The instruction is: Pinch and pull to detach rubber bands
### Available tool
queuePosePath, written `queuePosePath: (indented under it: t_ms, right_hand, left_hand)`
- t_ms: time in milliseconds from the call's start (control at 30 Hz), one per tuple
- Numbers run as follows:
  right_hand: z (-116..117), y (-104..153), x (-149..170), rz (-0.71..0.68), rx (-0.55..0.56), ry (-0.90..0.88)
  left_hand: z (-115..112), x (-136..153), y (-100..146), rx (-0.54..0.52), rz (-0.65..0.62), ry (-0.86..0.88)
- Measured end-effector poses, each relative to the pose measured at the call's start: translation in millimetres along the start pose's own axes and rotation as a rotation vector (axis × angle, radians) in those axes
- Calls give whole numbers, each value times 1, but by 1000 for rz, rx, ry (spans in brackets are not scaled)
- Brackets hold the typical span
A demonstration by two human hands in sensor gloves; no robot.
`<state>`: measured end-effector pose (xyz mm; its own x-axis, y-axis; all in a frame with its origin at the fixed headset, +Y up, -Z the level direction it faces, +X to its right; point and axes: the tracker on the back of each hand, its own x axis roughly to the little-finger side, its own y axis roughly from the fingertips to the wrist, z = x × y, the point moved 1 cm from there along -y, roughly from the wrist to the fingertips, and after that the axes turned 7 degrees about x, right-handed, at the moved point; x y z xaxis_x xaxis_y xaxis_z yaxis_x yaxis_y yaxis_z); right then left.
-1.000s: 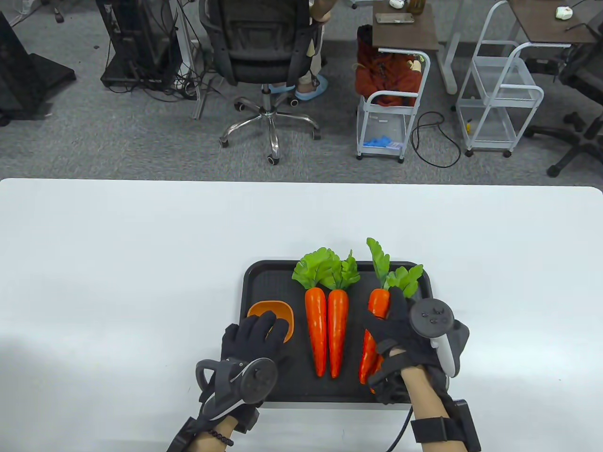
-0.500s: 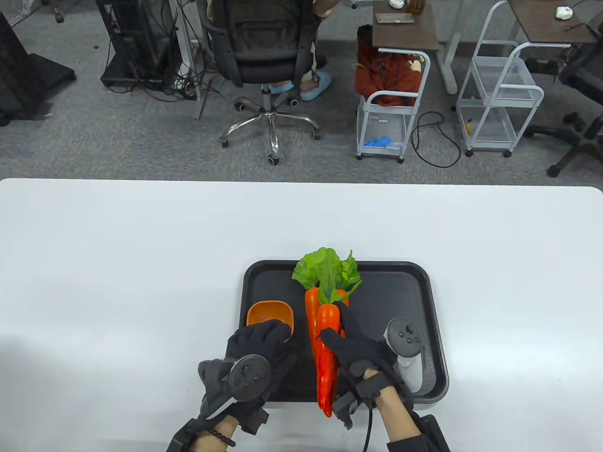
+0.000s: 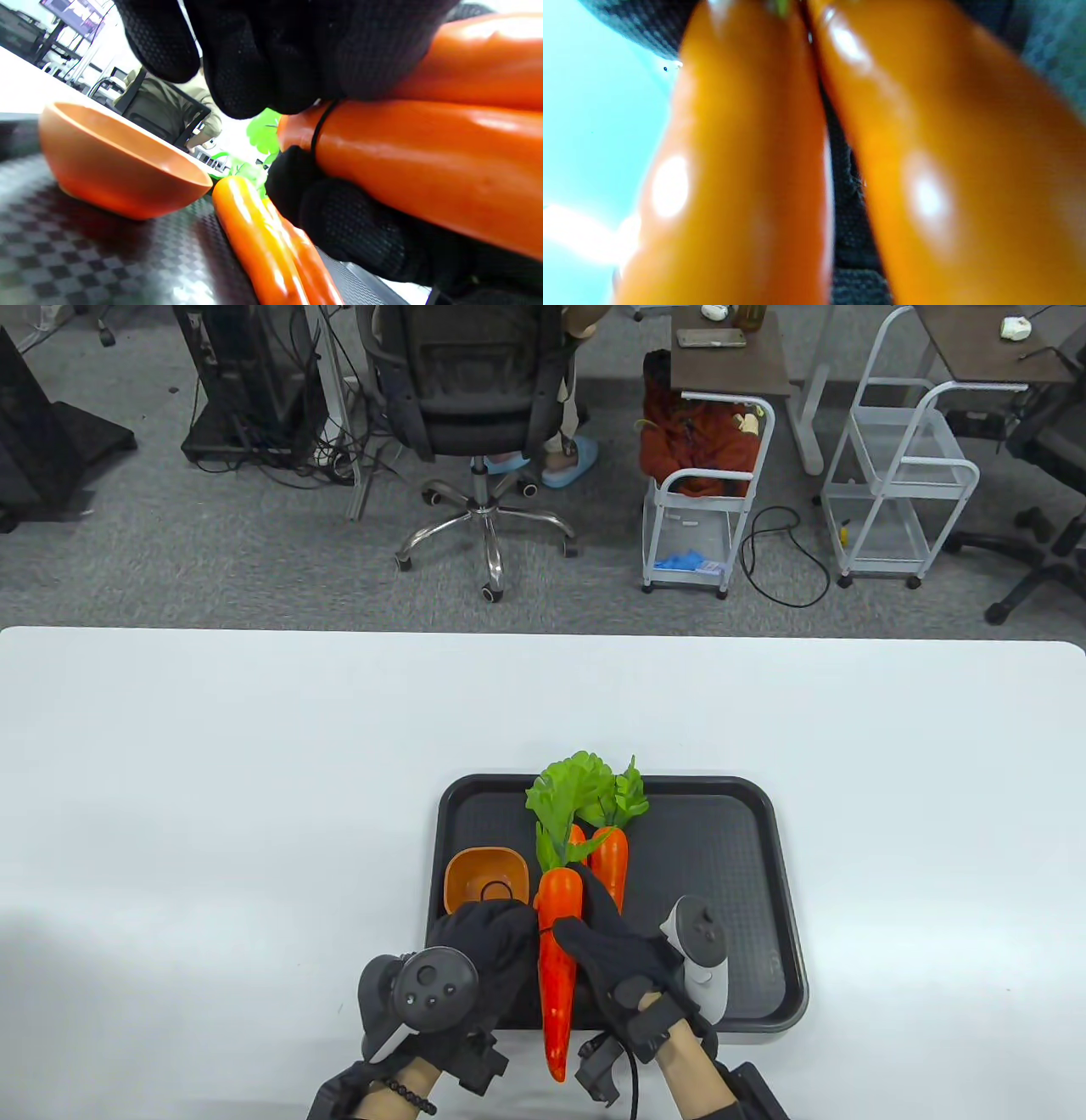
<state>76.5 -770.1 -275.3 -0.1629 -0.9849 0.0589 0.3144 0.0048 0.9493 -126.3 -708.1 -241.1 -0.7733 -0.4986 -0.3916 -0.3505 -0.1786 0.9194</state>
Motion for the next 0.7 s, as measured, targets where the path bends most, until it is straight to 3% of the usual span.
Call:
queuePosePath:
  t_ms: [400,700]
  right_hand:
    - [-10,4,3,52,18,-98]
    - [-16,3,0,-27,75,-112]
  left_hand:
    - [-3,-16,4,19,-106,-100]
    - [-5,-25,7,5,-145,-164]
